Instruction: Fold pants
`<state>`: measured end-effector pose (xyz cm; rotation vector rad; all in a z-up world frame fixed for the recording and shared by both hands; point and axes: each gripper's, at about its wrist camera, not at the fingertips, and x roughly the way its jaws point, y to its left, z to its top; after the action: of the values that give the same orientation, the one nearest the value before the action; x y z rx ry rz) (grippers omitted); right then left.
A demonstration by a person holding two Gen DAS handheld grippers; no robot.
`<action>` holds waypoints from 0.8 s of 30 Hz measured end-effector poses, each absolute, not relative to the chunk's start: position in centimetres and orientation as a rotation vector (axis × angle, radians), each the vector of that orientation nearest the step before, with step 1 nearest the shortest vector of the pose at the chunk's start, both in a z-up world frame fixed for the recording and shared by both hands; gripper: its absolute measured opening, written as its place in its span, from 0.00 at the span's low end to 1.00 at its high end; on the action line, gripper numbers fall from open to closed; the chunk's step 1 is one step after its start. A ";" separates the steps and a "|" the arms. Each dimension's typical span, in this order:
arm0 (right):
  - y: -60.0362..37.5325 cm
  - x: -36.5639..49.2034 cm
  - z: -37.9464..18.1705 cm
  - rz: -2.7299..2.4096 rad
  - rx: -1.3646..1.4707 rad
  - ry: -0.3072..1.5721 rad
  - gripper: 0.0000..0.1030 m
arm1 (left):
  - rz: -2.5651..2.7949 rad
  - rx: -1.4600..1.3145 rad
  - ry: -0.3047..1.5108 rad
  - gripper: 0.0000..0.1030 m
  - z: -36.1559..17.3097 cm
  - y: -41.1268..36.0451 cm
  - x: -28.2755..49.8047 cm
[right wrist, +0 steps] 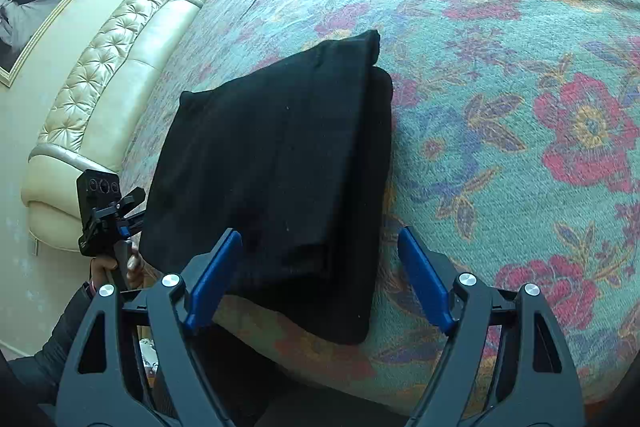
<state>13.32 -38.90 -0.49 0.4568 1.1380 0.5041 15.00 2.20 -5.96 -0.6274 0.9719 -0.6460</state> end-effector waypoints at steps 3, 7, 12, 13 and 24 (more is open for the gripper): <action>-38.7 14.2 -0.6 0.513 0.442 1.152 0.78 | -0.687 -0.652 1.011 0.84 -6.6 2.3 16.8; -37.5 15.1 -0.5 0.524 0.415 1.155 0.78 | -0.704 -0.627 1.014 0.84 -6.7 1.7 18.0; -36.5 15.7 -0.8 0.546 0.397 1.163 0.79 | -0.726 -0.587 1.016 0.87 -6.7 0.6 18.5; -36.5 15.8 -0.9 0.552 0.404 1.165 0.80 | -0.727 -0.580 1.014 0.88 -6.7 0.4 18.6; -36.6 16.8 -1.6 0.601 0.477 1.166 0.80 | -0.734 -0.544 1.035 0.89 -6.7 -0.3 18.6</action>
<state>16.77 -36.57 -1.57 0.4771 1.1659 0.6012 18.55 -0.31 -6.65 -0.5437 1.0353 -0.7337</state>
